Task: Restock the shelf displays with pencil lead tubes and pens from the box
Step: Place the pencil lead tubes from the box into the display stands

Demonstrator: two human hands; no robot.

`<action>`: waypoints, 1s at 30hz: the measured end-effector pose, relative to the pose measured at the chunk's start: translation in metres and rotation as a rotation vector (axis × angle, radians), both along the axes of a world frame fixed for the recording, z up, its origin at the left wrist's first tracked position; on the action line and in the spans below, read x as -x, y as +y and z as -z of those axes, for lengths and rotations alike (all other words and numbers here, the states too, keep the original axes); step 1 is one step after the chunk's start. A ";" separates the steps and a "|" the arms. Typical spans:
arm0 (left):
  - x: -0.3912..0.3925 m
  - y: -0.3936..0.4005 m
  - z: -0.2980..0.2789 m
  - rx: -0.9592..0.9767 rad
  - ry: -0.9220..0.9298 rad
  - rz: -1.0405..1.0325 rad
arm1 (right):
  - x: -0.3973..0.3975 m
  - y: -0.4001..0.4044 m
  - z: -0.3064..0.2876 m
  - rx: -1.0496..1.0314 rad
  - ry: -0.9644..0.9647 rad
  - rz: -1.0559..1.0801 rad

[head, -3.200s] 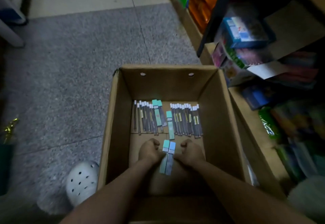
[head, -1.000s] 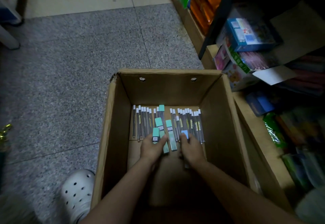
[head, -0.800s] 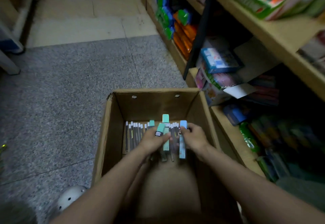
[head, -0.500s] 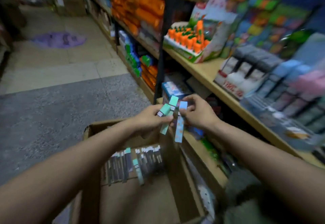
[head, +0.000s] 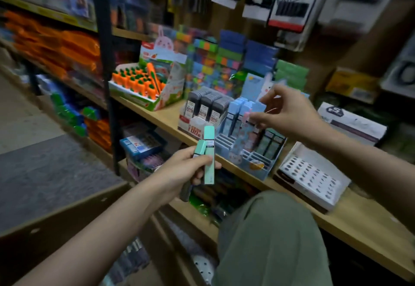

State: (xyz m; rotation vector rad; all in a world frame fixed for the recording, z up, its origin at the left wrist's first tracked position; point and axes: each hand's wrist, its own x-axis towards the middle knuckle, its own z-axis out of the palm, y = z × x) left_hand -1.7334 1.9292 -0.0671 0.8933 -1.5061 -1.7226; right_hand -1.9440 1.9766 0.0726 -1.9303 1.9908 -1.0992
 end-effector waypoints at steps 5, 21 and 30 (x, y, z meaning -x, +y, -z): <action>0.007 -0.002 -0.002 -0.030 -0.009 -0.031 | 0.018 0.003 -0.008 0.107 0.091 0.082; -0.016 -0.026 -0.008 -0.034 0.052 -0.132 | -0.011 -0.079 -0.004 0.101 0.475 0.133; -0.012 -0.028 -0.007 -0.018 0.042 -0.097 | -0.013 -0.077 0.002 0.066 0.437 0.140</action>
